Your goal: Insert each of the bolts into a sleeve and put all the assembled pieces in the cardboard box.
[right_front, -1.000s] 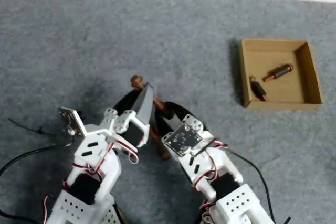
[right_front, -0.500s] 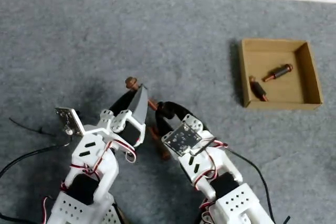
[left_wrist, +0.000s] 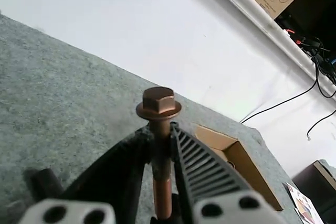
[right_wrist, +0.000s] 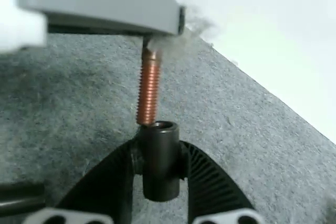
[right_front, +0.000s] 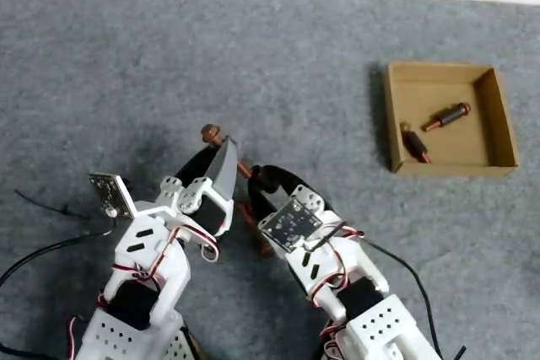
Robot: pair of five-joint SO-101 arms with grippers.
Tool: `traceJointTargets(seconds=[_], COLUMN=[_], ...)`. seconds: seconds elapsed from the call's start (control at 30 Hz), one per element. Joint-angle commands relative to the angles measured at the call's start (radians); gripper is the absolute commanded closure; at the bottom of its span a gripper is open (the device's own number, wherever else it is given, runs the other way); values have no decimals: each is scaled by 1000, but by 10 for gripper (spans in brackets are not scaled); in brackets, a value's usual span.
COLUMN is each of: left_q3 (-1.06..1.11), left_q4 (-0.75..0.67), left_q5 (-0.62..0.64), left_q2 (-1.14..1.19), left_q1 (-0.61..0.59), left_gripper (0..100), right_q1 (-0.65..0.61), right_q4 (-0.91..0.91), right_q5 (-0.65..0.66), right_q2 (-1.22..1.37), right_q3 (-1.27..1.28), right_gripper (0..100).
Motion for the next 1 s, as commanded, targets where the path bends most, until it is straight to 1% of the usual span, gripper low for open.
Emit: traceJointTargets(seconds=[0.0, 0.23, 0.37, 0.47, 0.57, 0.73, 0.83, 0.87, 0.97], left_q3=[22, 22, 22, 22, 22, 22, 22, 22, 22], left_q4=[-17, -17, -17, -12, 41, 69, 109, 129, 186], left_q5=[6, 8, 8, 8, 2, 2, 0, -9, -100], left_q2=[18, 18, 18, 19, 18, 16, 16, 16, 16], left_q1=[24, 18, 19, 28, 68, 68, 71, 79, 134], left_gripper=[996, 996, 996, 996, 996, 996, 996, 996, 996], right_q1=[-31, -35, -36, -30, -27, -25, 7, 16, 27], right_q4=[-7, 13, 12, 7, 7, 7, 7, 5, 5], right_q5=[3, -2, -60, -63, -63, -63, -63, -63, -63], right_q2=[-22, -22, -22, -22, -24, -24, -24, -24, -24], right_q3=[143, 143, 143, 143, 143, 143, 143, 143, 143], right_gripper=[993, 993, 993, 993, 993, 993, 993, 993, 993])
